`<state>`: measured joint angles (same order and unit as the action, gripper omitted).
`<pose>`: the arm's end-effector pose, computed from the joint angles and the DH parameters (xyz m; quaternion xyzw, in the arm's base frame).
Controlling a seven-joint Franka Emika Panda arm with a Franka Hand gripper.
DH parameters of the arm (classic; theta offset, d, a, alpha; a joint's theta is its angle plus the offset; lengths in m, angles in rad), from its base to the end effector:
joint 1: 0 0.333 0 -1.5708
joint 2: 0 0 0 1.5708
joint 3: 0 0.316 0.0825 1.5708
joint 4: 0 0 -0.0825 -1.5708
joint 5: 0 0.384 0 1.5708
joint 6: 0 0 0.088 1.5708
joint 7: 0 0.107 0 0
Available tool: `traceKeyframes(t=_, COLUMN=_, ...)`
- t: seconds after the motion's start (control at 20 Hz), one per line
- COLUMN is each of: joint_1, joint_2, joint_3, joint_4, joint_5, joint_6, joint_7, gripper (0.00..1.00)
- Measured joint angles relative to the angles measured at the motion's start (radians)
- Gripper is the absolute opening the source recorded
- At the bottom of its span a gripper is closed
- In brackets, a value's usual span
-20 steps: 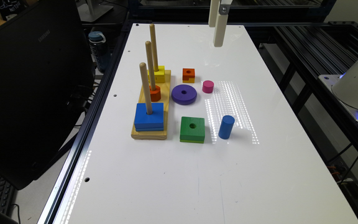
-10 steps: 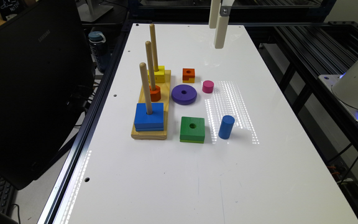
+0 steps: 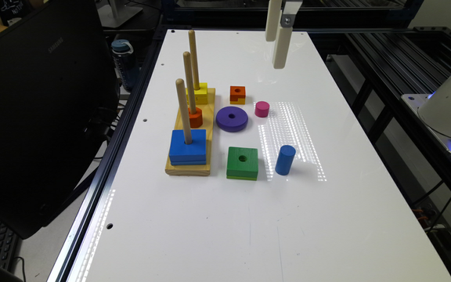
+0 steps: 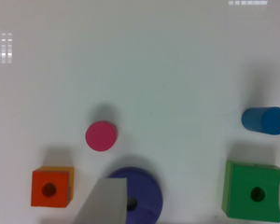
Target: Pick up green block.
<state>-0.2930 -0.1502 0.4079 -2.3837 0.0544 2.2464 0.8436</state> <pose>0.4743 0.0568 0.3748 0.9274 -0.3740 0.0047 0.0071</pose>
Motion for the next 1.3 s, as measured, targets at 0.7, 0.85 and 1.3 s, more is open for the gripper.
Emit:
traceKeyframes(t=0.7, joint_1=-0.006, joint_2=0.002, joint_3=0.082, joint_4=0.019, joint_5=0.0134, joint_6=0.001, joint_7=0.068, gripper=1.0)
traceKeyframes(t=0.85, joint_1=-0.007, joint_2=0.003, joint_3=0.082, joint_4=0.019, joint_5=0.0134, joint_6=0.002, joint_7=0.068, gripper=1.0)
traceKeyframes(t=1.3, joint_1=-0.006, joint_2=0.017, joint_3=0.115, joint_4=0.035, joint_5=0.017, joint_6=0.004, joint_7=0.098, gripper=1.0)
